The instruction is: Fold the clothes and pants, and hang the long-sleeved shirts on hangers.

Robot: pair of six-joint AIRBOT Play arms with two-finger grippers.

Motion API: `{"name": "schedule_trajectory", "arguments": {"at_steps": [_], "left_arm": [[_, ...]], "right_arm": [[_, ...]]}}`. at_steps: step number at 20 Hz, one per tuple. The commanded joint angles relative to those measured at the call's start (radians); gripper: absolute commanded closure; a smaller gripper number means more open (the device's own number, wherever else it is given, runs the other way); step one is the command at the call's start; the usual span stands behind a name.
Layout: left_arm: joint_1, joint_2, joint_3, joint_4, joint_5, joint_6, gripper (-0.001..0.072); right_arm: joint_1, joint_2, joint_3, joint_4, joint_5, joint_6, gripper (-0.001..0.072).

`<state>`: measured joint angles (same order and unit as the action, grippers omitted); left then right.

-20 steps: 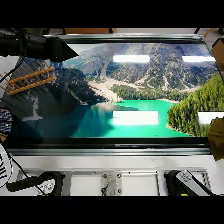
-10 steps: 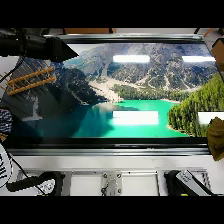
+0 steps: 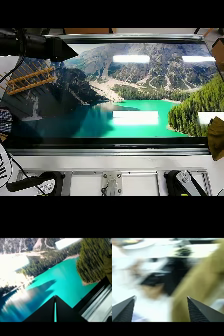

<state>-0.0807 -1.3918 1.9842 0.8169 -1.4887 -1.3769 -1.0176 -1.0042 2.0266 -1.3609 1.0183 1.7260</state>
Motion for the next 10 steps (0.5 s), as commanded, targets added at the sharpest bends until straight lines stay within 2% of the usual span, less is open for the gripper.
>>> {"name": "schedule_trajectory", "arguments": {"at_steps": [1, 3, 4, 5, 7, 8, 10], "left_arm": [[-0.001, -0.001, 0.000, 0.001, -0.008, 0.032, 0.0696], [0.000, -0.001, 0.000, 0.003, -0.006, 0.040, 0.0696], [0.000, -0.001, 0.000, 0.003, -0.004, 0.047, 0.0695], [0.000, -0.001, 0.000, 0.003, -0.004, 0.055, 0.0696], [-0.001, -0.001, -0.001, 0.003, -0.004, 0.060, 0.0695], [-0.009, 0.001, -0.009, 0.002, 0.000, 0.060, 0.0696], [-0.019, 0.030, -0.091, 0.003, 0.039, 0.060, 0.0696]], "right_arm": [[0.050, 0.005, -0.010, 0.544, -0.002, -0.284, 0.0009], [0.113, -0.019, -0.028, 0.817, 0.093, -0.499, 0.0009], [0.147, -0.039, -0.030, 0.895, 0.186, -0.562, 0.0009], [0.190, -0.065, -0.030, 0.937, 0.297, -0.595, 0.0009], [0.312, -0.132, -0.031, 0.936, 0.549, -0.597, 0.0010], [0.394, -0.159, -0.043, 0.935, 0.615, -0.591, 0.0012], [0.568, -0.188, -0.098, 0.927, 0.602, -0.601, 0.0012]]}}
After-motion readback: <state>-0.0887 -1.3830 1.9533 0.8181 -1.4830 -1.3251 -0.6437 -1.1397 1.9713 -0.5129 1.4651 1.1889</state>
